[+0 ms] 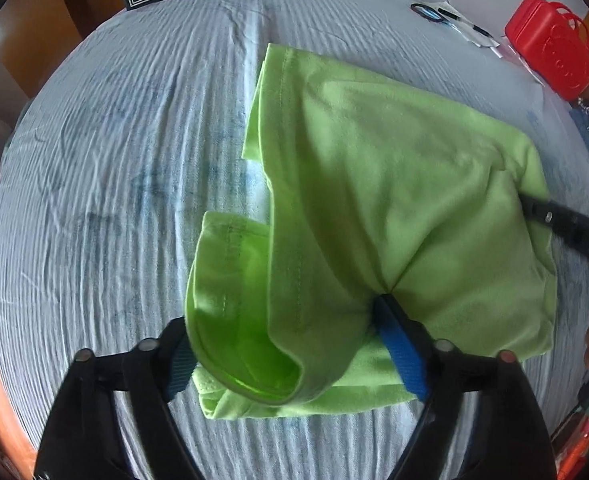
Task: Fold clothes
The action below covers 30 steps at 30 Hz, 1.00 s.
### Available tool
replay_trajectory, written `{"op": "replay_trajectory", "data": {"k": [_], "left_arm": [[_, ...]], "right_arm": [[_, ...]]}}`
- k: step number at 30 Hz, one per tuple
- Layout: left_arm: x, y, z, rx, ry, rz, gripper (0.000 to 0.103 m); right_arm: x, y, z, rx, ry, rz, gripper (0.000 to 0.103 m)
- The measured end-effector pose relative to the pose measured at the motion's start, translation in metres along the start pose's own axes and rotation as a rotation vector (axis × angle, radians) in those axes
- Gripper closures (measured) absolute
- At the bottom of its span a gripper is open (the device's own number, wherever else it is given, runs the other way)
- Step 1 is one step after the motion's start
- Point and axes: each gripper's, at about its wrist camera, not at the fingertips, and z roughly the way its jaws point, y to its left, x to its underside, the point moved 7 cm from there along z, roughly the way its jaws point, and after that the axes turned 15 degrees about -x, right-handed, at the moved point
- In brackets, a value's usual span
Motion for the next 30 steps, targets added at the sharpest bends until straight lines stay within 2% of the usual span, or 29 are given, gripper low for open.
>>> {"op": "replay_trajectory", "data": {"k": [1, 2, 7, 8, 9, 12, 20, 26, 30], "left_arm": [[0.000, -0.001, -0.001, 0.007, 0.002, 0.000, 0.050], [0.000, -0.002, -0.002, 0.013, 0.004, -0.001, 0.060], [-0.002, -0.006, -0.005, 0.047, 0.016, -0.002, 0.065], [-0.001, -0.008, -0.007, 0.053, 0.018, 0.000, 0.075], [-0.001, -0.010, -0.009, 0.061, 0.021, 0.003, 0.077], [0.004, -0.012, -0.009, 0.064, 0.012, 0.015, 0.077], [0.007, -0.009, -0.010, 0.070, -0.002, 0.015, 0.077], [0.014, -0.004, -0.012, 0.069, -0.020, -0.021, 0.078], [0.011, -0.008, -0.016, 0.061, -0.044, -0.037, 0.087]], "right_arm": [[0.002, 0.000, 0.000, -0.004, 0.003, 0.002, 0.082], [0.002, -0.001, 0.000, -0.012, 0.002, 0.010, 0.083], [0.001, -0.004, 0.000, -0.021, 0.022, 0.013, 0.084], [0.001, -0.003, 0.000, -0.014, 0.029, 0.007, 0.084], [0.001, -0.002, 0.000, -0.007, 0.035, 0.002, 0.084], [-0.002, -0.002, -0.001, -0.009, 0.031, 0.011, 0.085], [-0.006, -0.010, -0.005, -0.088, 0.056, 0.080, 0.086], [-0.002, 0.002, -0.001, 0.040, 0.057, -0.019, 0.087], [-0.002, 0.009, 0.001, 0.104, 0.069, -0.088, 0.091]]}}
